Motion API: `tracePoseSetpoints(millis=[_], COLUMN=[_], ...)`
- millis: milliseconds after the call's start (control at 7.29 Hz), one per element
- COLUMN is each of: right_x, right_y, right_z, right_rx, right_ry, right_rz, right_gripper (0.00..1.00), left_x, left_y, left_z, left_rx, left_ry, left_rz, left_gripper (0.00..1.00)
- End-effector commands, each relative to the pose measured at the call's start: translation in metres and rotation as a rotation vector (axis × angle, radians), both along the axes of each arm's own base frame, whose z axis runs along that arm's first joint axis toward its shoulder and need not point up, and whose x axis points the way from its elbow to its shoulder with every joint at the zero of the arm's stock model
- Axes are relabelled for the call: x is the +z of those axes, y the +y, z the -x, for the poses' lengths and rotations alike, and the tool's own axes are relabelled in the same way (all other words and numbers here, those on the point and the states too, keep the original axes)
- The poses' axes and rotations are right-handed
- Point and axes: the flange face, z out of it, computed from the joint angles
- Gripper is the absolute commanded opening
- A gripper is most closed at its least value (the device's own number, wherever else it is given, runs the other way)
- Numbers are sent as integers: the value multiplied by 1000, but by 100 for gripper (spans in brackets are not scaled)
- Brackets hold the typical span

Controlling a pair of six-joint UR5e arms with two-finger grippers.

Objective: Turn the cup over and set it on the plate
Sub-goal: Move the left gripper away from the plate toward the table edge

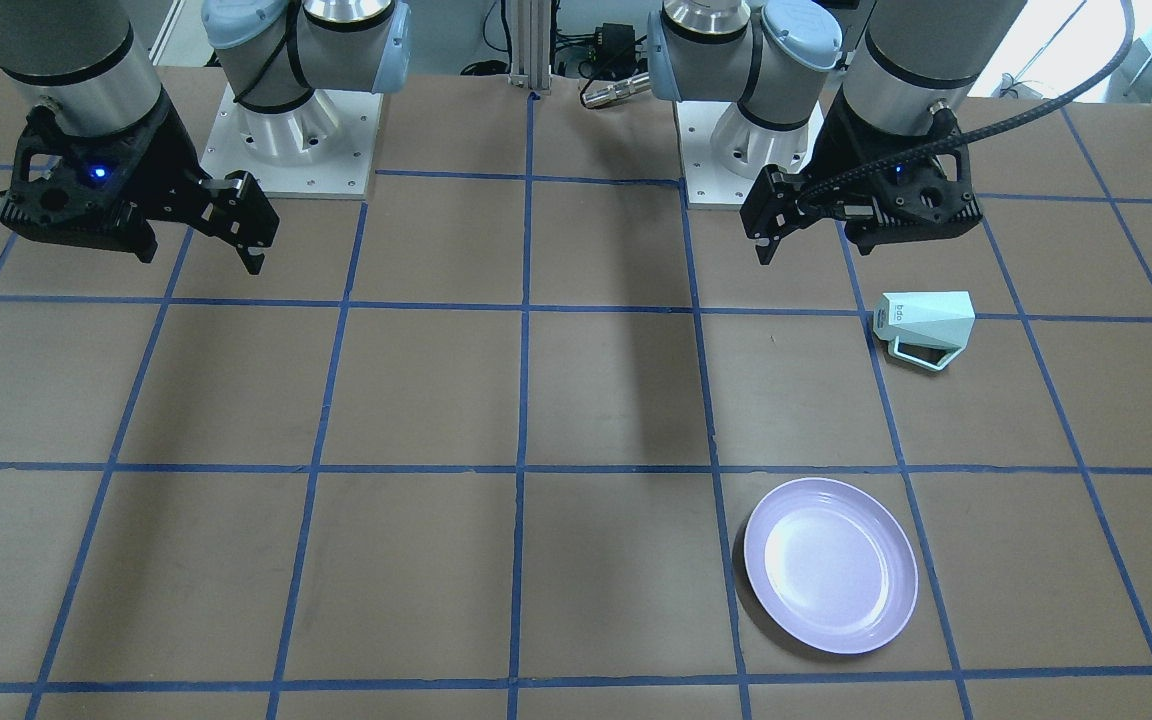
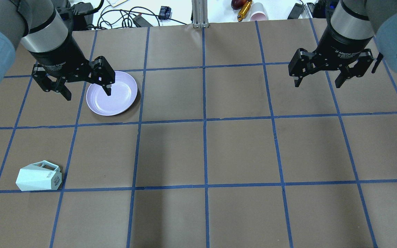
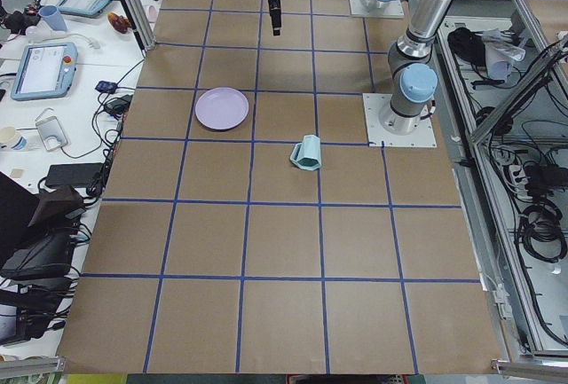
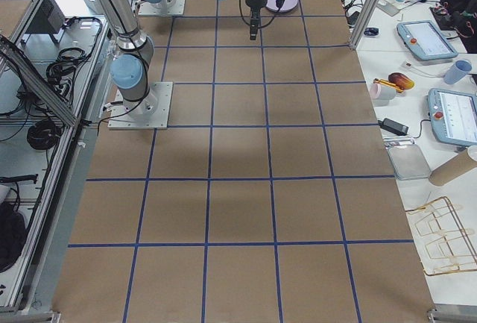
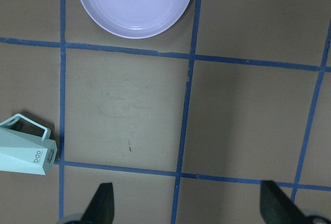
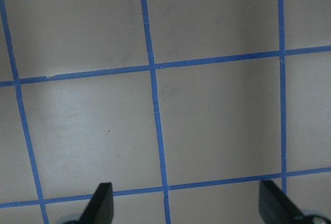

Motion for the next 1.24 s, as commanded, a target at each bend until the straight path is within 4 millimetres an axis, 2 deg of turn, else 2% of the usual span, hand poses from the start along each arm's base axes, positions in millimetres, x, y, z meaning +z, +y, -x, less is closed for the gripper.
tracePoseSetpoints(millis=[0, 549, 686, 1098], right_x=[0, 0, -1, 0], right_y=[0, 0, 0, 0], right_z=[0, 0, 0, 0], right_rx=[0, 0, 0, 0], right_ry=[0, 0, 0, 0], right_rz=[0, 0, -3, 0], right_gripper=[100, 100, 100, 100], left_x=[2, -2, -3, 4], left_y=[2, 2, -2, -12], left_z=[0, -3, -15, -82], left_rx=[1, 8, 30, 146], left_ry=[3, 1, 3, 6], left_rz=[3, -2, -5, 6], left_gripper=[100, 100, 100, 100])
